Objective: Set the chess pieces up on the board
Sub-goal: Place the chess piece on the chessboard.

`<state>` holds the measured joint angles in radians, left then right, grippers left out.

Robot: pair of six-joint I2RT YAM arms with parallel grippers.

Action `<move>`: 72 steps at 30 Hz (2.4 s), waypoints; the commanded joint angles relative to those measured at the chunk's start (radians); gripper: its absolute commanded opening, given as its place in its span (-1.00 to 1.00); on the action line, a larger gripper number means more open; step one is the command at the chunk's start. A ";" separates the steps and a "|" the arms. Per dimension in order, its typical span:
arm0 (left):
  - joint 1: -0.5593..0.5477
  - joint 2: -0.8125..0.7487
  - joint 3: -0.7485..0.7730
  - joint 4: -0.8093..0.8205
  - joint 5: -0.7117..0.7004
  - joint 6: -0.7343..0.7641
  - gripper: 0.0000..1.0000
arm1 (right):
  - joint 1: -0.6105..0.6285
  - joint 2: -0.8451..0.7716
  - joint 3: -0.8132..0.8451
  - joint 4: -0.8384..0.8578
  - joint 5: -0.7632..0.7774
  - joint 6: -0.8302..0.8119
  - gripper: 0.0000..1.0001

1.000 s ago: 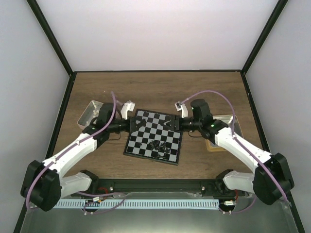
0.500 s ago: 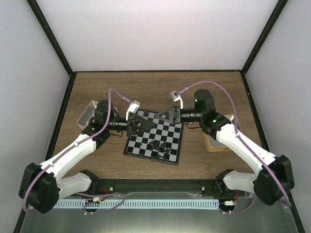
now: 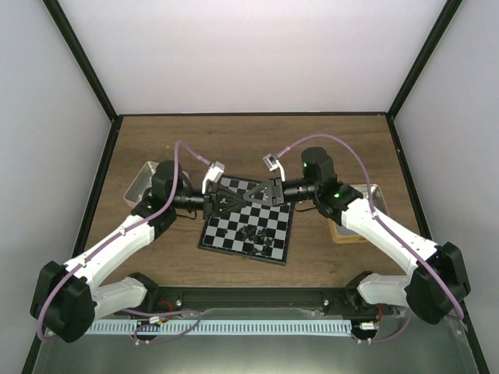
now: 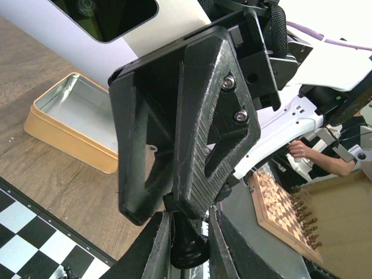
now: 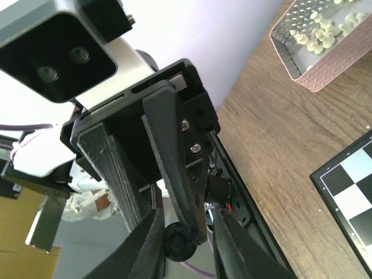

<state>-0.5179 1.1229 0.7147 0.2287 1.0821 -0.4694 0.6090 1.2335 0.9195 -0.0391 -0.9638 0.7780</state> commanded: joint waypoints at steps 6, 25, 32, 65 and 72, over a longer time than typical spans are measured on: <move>-0.005 0.002 0.030 -0.002 -0.008 0.023 -0.80 | 0.022 -0.010 0.024 0.001 -0.004 0.031 -0.89; -0.004 -0.147 0.060 -0.517 -0.840 -0.015 0.57 | 0.022 0.019 0.006 -0.272 1.136 -0.267 -0.99; -0.004 -0.183 0.053 -0.525 -0.835 -0.030 0.58 | 0.005 0.182 -0.022 -0.149 1.323 -0.324 -0.99; -0.003 -0.132 0.048 -0.486 -0.850 -0.009 0.57 | -0.057 0.481 0.017 -0.053 1.243 -0.345 -0.85; -0.004 -0.140 0.045 -0.494 -0.849 -0.010 0.57 | -0.057 0.465 0.035 -0.104 1.250 -0.332 -0.43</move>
<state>-0.5232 0.9894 0.7635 -0.2771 0.2325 -0.4904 0.5568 1.7065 0.9085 -0.1070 0.2783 0.4397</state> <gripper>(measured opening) 0.788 0.248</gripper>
